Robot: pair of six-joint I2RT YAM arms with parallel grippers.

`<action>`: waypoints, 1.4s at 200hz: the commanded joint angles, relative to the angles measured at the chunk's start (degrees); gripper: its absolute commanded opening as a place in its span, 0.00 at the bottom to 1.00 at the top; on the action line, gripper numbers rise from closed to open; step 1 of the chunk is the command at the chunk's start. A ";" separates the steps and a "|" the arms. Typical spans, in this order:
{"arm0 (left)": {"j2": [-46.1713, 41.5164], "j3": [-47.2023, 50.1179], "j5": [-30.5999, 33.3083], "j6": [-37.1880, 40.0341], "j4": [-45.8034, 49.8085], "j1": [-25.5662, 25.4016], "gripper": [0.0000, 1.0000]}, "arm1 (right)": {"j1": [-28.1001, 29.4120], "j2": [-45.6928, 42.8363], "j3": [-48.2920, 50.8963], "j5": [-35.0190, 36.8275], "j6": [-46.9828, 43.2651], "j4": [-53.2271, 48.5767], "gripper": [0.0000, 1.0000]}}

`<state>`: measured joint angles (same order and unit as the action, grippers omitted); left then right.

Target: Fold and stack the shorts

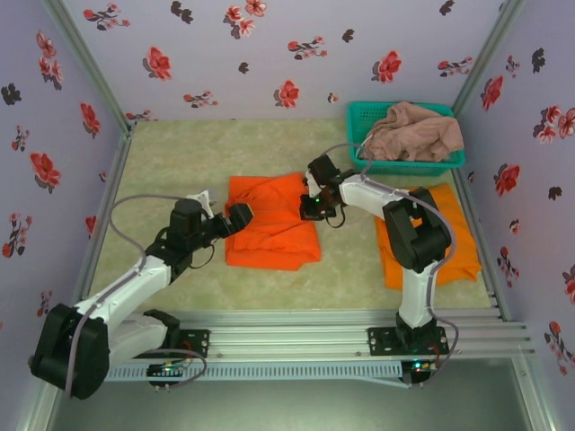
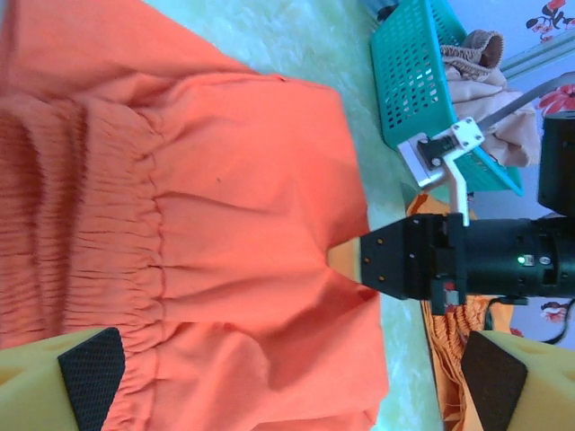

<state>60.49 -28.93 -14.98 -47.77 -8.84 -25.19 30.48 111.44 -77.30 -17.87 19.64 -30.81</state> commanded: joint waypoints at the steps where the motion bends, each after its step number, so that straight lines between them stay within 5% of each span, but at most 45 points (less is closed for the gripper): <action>1: -1.66 -0.01 0.28 3.86 3.04 0.58 0.99 | 0.46 -5.04 -3.69 9.87 -5.50 -11.55 0.00; 124: -1.07 1.92 -3.10 2.19 -2.29 1.41 1.00 | -0.37 -14.98 -10.11 50.02 -14.73 -42.78 0.00; 280: -1.16 1.70 -3.67 0.91 -2.60 1.48 0.99 | -6.43 -18.36 -15.15 64.74 -17.44 -53.14 0.00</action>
<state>59.18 -27.44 -18.06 -46.41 -9.89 -24.08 25.10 95.22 -89.45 42.22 2.92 -80.01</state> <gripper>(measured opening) 0.994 0.048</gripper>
